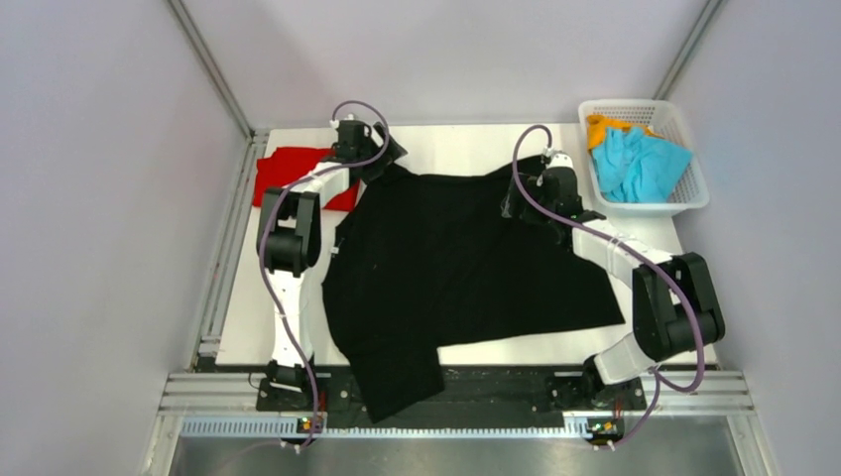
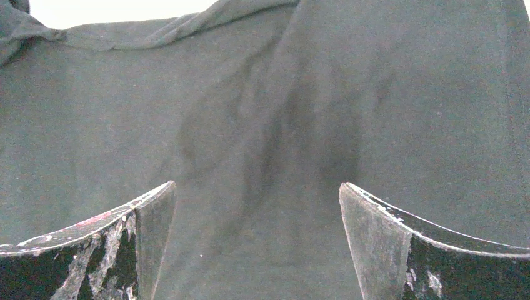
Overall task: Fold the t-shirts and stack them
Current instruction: Flatten out the tshirt
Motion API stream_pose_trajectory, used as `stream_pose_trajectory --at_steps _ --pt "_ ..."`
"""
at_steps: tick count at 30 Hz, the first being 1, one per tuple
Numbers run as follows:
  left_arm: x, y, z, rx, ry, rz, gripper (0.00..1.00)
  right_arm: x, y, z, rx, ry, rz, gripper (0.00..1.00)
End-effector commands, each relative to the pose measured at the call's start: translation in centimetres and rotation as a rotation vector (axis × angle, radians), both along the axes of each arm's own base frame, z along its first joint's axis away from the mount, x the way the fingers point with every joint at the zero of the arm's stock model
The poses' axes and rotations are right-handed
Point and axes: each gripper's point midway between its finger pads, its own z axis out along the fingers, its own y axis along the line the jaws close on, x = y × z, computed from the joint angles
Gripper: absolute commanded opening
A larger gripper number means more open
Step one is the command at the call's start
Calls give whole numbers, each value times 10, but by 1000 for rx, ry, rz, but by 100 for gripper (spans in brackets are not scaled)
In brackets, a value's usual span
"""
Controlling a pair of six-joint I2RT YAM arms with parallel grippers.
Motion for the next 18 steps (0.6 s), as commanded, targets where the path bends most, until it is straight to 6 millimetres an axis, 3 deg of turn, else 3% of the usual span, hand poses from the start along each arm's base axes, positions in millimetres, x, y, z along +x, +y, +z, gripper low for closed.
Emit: stream_pose_trajectory --at_steps 1,6,13,18 --pt "14 -8 28 -70 -97 11 98 8 -3 -3 -14 -9 -27 99" --pt "-4 -1 29 -29 -67 31 97 8 -3 -7 -15 -3 -28 99" --pt "-47 4 28 50 -49 59 98 0 -4 -19 -15 25 -23 99" --pt "-50 5 17 67 -13 66 98 -5 -5 -27 -17 44 -23 99"
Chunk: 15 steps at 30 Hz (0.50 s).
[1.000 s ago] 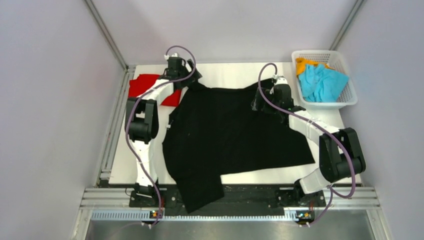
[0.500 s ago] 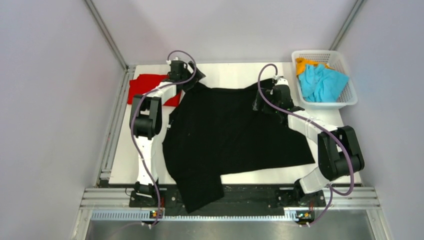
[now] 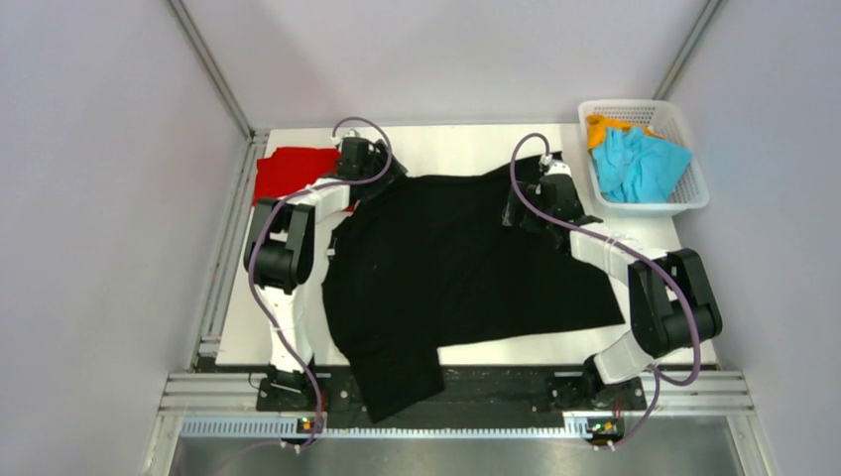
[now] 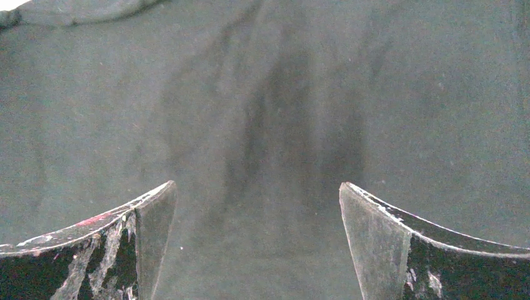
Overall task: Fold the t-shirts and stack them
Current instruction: Flatten out the tshirt
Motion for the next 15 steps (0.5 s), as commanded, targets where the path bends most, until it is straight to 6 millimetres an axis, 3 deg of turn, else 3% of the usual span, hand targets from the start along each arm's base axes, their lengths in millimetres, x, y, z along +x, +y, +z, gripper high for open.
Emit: stream_pose_trajectory --at_steps 1,10,15 --pt "2 3 17 30 -12 14 99 0 -1 -6 3 0 -11 99" --pt "-4 8 -7 90 68 41 98 -1 -2 -19 -12 32 -10 99" --pt "25 -9 -2 35 13 10 98 0 -3 -23 -20 40 -13 99"
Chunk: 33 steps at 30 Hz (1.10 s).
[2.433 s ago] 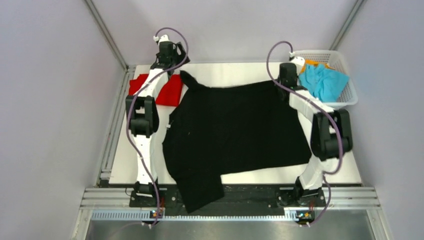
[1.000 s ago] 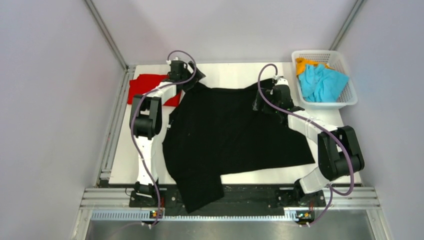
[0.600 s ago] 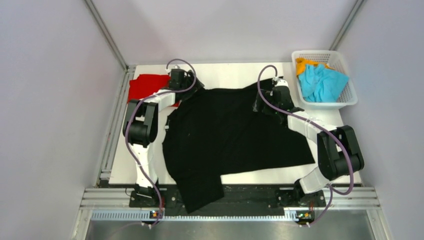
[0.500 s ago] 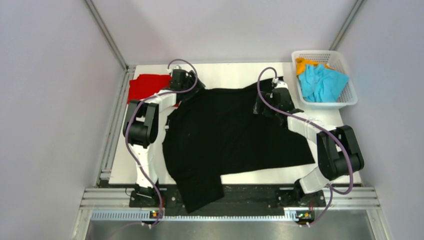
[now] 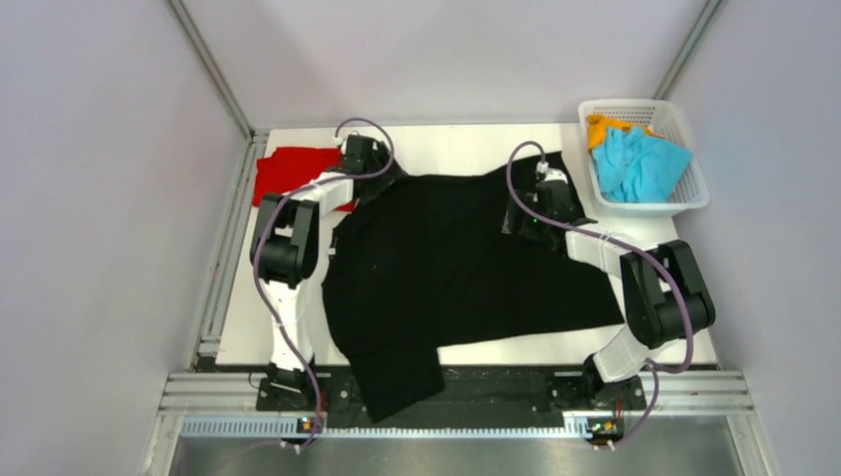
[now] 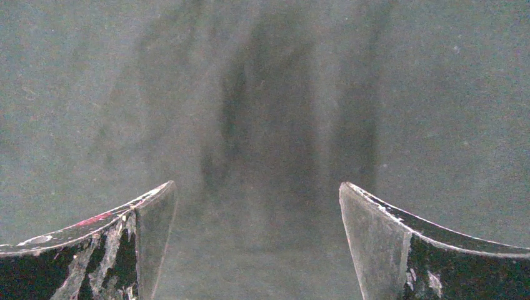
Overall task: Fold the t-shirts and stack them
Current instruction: Flatten out the tshirt
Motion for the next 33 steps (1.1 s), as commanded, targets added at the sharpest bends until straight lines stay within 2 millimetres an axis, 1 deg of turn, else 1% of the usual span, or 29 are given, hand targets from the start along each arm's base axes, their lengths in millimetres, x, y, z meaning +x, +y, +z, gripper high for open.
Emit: stream_pose_trajectory --at_steps 1,4,7,8,9,10,11,13,14,15,16,19,22,25,26,27,29,30,32,33 --pt "40 -17 25 -49 -103 -18 97 12 0 9 0 -41 -15 99" --pt "67 -27 56 -114 -219 -10 97 12 0 6 -5 -35 -13 99" --pt "104 -41 87 -218 -373 7 99 14 -1 1 -15 -23 -18 99" --pt "116 -46 88 -254 -397 10 98 15 -2 0 -18 -21 -20 99" --pt "129 -53 95 -296 -417 9 98 15 -2 -1 -20 -19 -24 99" --pt "142 -61 96 -324 -428 3 98 16 -3 -1 -24 -20 -28 99" --pt "154 -68 81 -326 -421 8 97 16 -4 -2 -28 -19 -34 99" --pt "177 -72 81 -295 -454 49 97 16 -5 -3 -34 -14 -36 99" --pt "182 -75 79 -286 -468 53 97 17 -4 -2 -32 -14 -33 99" --pt "188 -71 82 -286 -486 83 98 17 -4 -3 -31 -12 -32 99" --pt "189 -71 83 -294 -499 87 98 16 -4 -4 -31 -10 -30 99" --pt "183 -68 91 -252 -507 72 99 15 -5 -5 -38 -4 -35 99" --pt "168 -64 111 -137 -517 14 98 16 -3 0 -25 -15 -28 99" --pt "150 -59 149 -40 -554 -27 99 19 0 4 -14 -23 -17 99" --pt "142 -58 166 -10 -571 -45 99 20 1 6 -15 -26 -15 99" --pt "131 -56 182 17 -565 -56 99 20 1 7 -15 -24 -15 99" --pt "111 -48 201 67 -543 -67 99 18 3 9 -5 -22 -10 99" --pt "98 -43 206 84 -528 -69 99 16 6 10 -3 -19 -6 99" --pt "69 -34 206 101 -491 -80 99 11 12 13 -20 -24 15 99" --pt "49 -28 182 122 -428 -88 99 8 16 13 -25 -23 27 99"
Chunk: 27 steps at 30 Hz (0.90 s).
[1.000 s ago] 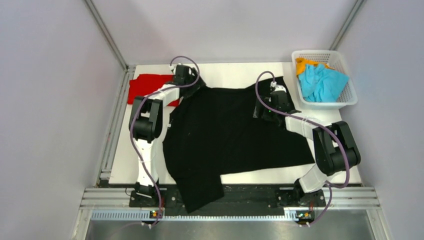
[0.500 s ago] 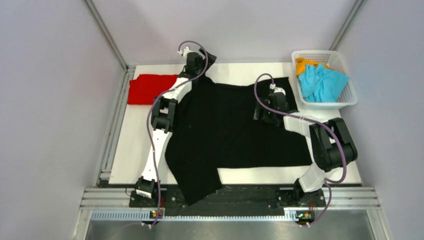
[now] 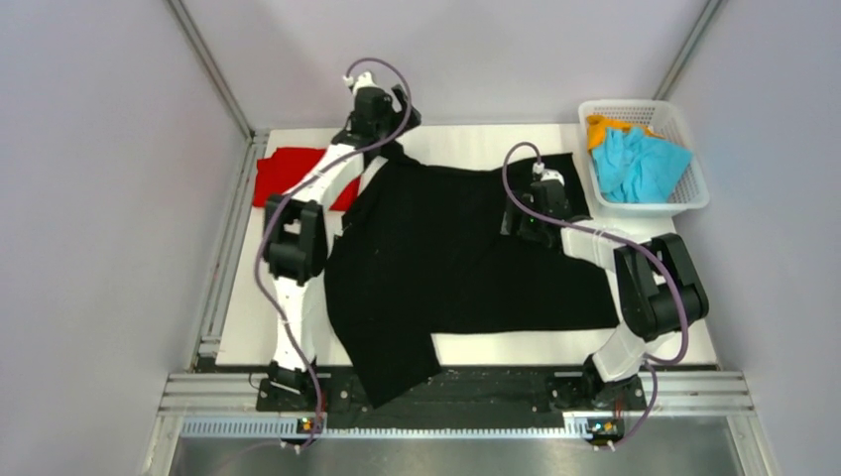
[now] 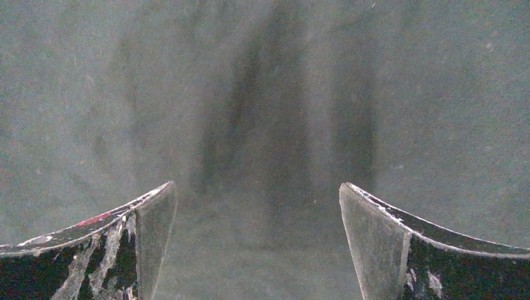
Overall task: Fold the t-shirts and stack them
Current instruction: Flatten out the tshirt
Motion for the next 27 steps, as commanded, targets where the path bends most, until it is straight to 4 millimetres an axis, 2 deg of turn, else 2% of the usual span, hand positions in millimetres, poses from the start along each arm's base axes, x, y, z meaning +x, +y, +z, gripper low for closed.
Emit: stream_pose_trajectory --at_steps 1,4,7,12,15,17,20,22,24,27 --pt "-72 30 61 83 -34 3 99 1 26 26 16 -53 63 99" --pt "-129 49 23 95 73 28 99 -11 55 20 52 -31 135 99" --pt "-176 57 -16 76 159 15 99 -18 74 10 60 4 164 99" --pt "-226 55 -68 42 315 -36 99 -45 74 -19 113 105 129 98" --pt "-247 38 -91 -1 379 -101 99 -66 62 -36 109 155 94 98" --pt "-261 26 -107 -4 416 -137 99 -83 48 -46 86 179 54 98" --pt "-289 13 -133 23 507 -173 99 -116 11 -60 38 265 -54 99" --pt "-321 -4 -149 12 578 -232 99 -136 -8 -64 65 307 -112 99" --pt "-351 -24 -154 6 599 -304 99 -150 -19 -63 113 317 -146 99" --pt "-385 -63 -146 -6 594 -429 99 -154 -21 -50 141 276 -141 99"
